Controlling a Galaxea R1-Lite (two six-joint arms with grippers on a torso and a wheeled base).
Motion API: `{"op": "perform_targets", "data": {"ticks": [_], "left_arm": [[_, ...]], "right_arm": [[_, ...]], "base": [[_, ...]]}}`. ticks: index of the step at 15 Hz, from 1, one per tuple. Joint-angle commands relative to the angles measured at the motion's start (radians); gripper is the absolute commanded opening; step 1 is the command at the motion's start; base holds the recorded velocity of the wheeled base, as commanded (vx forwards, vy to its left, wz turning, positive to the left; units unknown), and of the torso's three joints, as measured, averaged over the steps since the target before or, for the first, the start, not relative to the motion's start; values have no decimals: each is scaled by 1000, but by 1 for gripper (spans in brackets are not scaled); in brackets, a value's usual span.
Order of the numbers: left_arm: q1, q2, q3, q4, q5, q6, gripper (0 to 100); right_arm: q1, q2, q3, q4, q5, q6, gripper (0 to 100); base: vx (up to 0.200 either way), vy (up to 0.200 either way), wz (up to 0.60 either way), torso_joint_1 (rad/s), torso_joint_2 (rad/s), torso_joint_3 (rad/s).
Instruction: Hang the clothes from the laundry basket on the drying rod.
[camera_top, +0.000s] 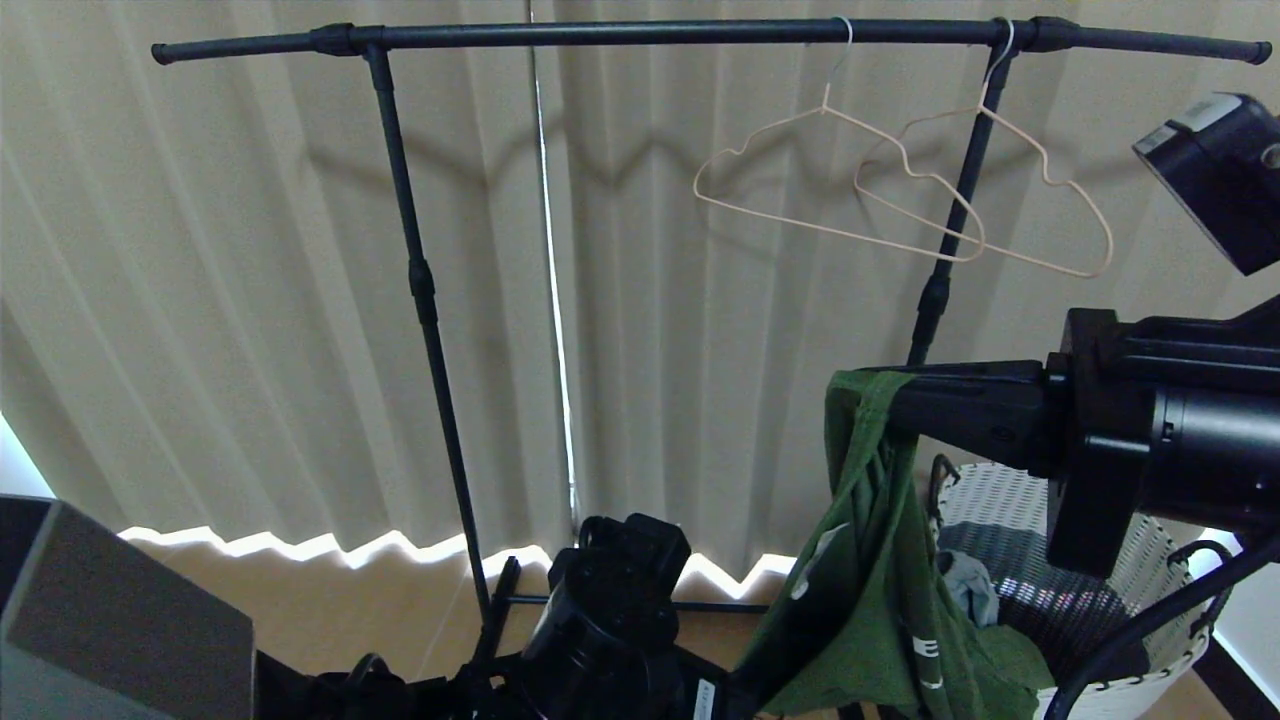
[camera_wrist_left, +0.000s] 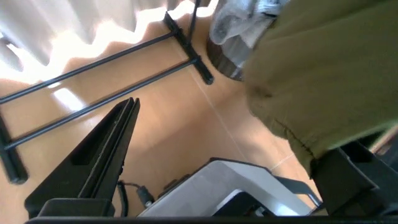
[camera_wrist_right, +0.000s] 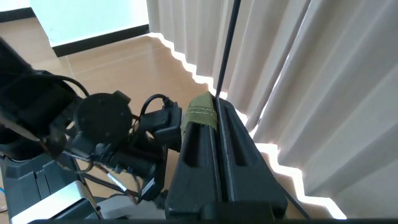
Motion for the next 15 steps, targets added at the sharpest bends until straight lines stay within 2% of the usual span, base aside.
{"op": "perform_targets", "data": {"ticks": [1,3,5,8,9,11,12,13,15], "left_arm": [[3,-14,27,-2,1,2,0],[3,-43,56,-3,25,2,0],[1,-89,76,-5,103,23,0],[4,-218,150,-5,179,164,0],[49,-332,135,5,177,239,0],[130,-445,41,100,176,332,0],[144,-467,13,129,176,344,0],[179,-516,-103,233,172,374,0],[193,-528,-221,331,172,382,0]], "right_arm": [[-2,-6,3,-1,0,6,0],[-4,-6,1,1,-1,23,0],[-18,-5,3,1,-3,23,0],[-55,-3,6,1,-1,25,0],[-76,-6,7,1,-1,32,0],[-84,-20,6,1,-4,51,0],[-88,-23,6,1,-6,55,0],[-111,-42,9,1,-6,60,0],[-154,-60,12,4,-11,55,0]], "base": [[0,0,0,0,0,0],[0,0,0,0,0,0],[0,0,0,0,0,0],[0,0,0,0,0,0],[0,0,0,0,0,0],[0,0,0,0,0,0],[0,0,0,0,0,0],[0,0,0,0,0,0],[0,0,0,0,0,0]]}}
